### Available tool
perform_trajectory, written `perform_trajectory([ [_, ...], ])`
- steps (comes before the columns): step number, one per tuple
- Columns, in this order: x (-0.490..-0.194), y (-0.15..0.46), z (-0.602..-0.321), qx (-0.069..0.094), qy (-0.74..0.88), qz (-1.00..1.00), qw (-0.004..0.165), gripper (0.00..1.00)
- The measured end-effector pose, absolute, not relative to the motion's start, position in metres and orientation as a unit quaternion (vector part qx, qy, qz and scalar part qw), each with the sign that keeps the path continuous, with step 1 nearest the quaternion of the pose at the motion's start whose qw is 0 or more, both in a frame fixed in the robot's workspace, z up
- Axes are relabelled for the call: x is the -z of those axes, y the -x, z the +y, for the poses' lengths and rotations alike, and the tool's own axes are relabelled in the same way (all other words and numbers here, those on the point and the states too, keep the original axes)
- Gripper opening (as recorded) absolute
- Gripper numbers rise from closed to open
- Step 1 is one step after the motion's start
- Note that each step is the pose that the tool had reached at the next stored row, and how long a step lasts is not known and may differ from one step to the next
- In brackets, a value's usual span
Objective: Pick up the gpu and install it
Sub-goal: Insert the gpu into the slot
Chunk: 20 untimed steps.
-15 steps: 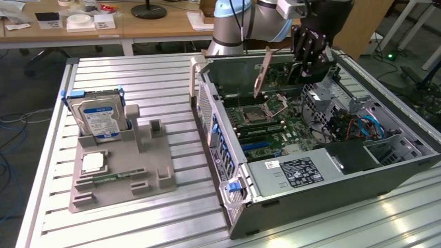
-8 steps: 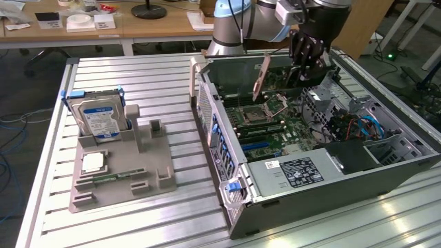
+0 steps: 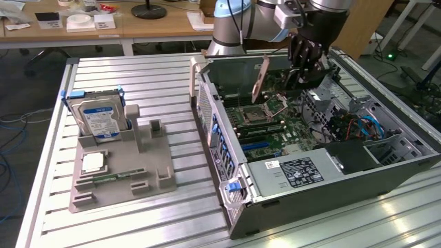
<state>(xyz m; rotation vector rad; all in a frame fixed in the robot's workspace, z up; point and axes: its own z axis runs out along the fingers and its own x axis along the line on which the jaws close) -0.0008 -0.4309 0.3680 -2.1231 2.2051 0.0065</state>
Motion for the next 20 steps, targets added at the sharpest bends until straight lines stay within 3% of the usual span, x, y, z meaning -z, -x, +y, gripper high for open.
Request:
perform_trajectory([
  [20, -0.349, 0.018, -0.431, -0.006, 0.693, 0.72, 0.031, 0.28],
])
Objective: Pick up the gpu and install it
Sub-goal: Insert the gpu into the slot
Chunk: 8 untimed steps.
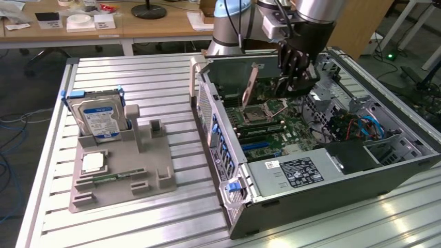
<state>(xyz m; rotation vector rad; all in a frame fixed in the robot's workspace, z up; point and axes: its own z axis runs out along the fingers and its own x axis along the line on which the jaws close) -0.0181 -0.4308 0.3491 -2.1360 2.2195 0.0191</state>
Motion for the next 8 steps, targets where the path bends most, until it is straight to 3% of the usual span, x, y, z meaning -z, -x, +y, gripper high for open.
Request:
perform_trajectory([
  [8, -0.335, 0.018, -0.431, -0.006, 0.693, 0.72, 0.031, 0.28],
])
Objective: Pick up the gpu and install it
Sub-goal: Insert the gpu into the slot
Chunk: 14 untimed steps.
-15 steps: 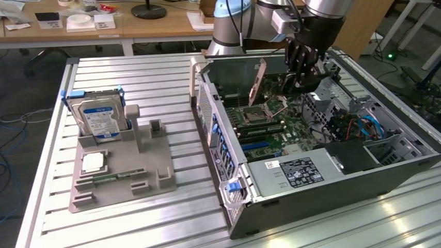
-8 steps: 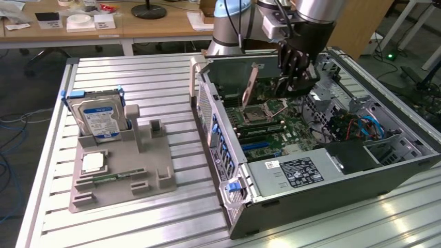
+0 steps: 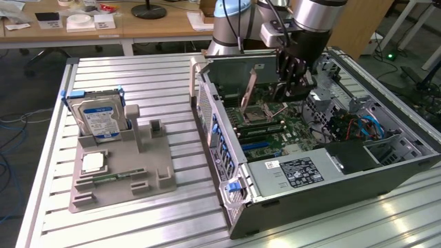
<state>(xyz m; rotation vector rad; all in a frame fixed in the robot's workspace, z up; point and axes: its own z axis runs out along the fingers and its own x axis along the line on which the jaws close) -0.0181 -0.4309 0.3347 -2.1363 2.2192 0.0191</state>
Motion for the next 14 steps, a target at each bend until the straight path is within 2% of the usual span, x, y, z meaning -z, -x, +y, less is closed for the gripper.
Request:
perform_trajectory([
  [14, -0.312, 0.02, -0.432, -0.007, 0.693, 0.72, 0.03, 0.28],
])
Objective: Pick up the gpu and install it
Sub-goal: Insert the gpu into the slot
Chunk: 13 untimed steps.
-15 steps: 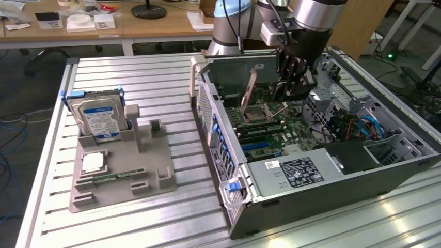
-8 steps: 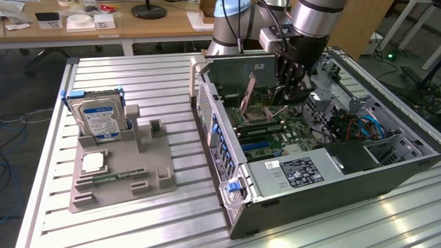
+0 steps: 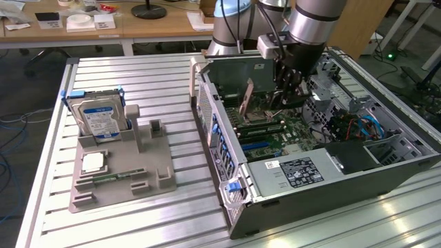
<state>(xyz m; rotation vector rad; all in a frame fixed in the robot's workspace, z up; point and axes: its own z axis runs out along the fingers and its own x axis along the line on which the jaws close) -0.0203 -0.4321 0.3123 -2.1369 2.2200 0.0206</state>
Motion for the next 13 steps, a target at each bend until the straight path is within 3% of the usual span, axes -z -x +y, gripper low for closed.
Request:
perform_trajectory([
  [13, -0.298, 0.025, -0.44, -0.003, 0.698, 0.715, 0.033, 0.28],
])
